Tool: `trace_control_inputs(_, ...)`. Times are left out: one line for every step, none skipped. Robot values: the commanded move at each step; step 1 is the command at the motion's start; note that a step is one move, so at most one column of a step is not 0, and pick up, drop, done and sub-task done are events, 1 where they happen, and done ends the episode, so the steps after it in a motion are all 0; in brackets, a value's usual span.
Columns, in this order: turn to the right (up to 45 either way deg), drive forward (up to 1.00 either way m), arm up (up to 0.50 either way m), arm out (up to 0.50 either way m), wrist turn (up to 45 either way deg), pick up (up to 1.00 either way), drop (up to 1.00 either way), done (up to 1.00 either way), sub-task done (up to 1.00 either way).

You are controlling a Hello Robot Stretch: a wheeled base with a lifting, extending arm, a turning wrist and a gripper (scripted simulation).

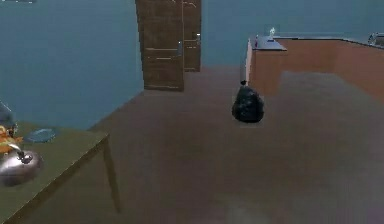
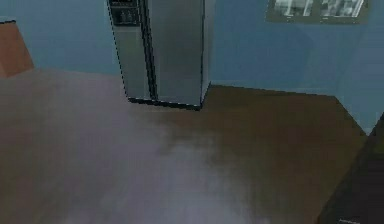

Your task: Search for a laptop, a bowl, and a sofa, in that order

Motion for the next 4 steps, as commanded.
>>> trace_control_inputs(0.0, 1.00, 0.00, 0.00, 0.0, 0.00, 0.00, 0.00, 0.00)
trace_control_inputs(0.0, 1.00, 0.00, 0.00, 0.0, 0.00, 0.00, 0.00, 0.00)
trace_control_inputs(3.0, 0.00, 0.00, 0.00, 0.0, 0.00, 0.00, 0.00, 0.00)
trace_control_inputs(-3.0, 0.00, 0.00, 0.00, 0.0, 0.00, 0.00, 0.00, 0.00)
